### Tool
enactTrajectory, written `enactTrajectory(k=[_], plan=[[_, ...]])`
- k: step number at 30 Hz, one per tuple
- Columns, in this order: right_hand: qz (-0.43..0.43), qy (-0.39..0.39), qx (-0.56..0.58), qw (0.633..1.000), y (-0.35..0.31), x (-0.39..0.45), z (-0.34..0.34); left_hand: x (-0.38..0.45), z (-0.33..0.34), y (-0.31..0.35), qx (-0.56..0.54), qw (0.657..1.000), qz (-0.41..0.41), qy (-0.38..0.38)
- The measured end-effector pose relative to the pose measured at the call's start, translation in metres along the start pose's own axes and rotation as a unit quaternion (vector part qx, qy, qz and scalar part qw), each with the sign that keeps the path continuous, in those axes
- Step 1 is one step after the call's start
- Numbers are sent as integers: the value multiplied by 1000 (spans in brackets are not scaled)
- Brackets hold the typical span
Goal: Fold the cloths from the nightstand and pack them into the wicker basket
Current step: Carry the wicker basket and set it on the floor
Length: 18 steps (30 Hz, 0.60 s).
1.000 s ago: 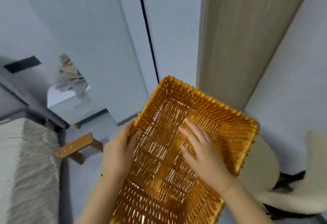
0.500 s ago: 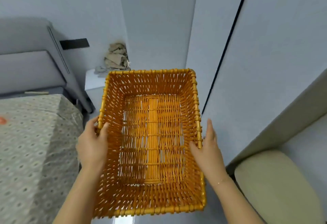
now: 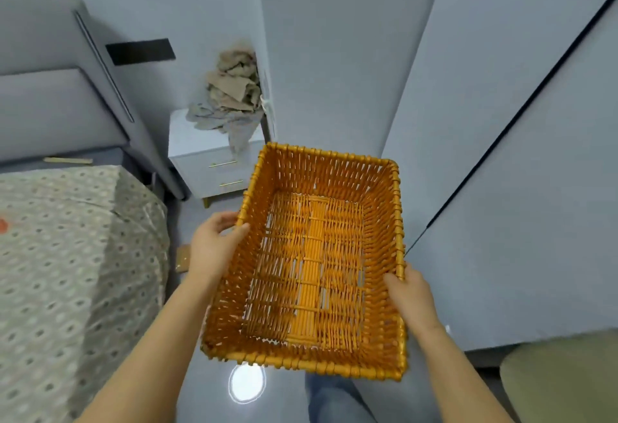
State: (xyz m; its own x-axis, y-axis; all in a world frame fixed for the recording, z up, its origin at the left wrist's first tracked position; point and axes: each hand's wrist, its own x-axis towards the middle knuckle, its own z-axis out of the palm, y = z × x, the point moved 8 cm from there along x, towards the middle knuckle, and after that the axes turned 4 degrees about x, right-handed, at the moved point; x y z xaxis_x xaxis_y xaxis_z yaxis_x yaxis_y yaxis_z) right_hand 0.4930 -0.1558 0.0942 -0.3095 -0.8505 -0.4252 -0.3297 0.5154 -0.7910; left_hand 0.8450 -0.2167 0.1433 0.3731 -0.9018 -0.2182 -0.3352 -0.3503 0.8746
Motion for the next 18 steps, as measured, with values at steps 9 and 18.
enactTrajectory(k=[9, 18], plan=[[139, -3, 26, 990, -3, 154, 24, 141, 87, 5, 62, 993, -52, -81], [236, 91, 81, 964, 3, 234, 100, 273, 149, -52, 24, 982, -172, -79]])
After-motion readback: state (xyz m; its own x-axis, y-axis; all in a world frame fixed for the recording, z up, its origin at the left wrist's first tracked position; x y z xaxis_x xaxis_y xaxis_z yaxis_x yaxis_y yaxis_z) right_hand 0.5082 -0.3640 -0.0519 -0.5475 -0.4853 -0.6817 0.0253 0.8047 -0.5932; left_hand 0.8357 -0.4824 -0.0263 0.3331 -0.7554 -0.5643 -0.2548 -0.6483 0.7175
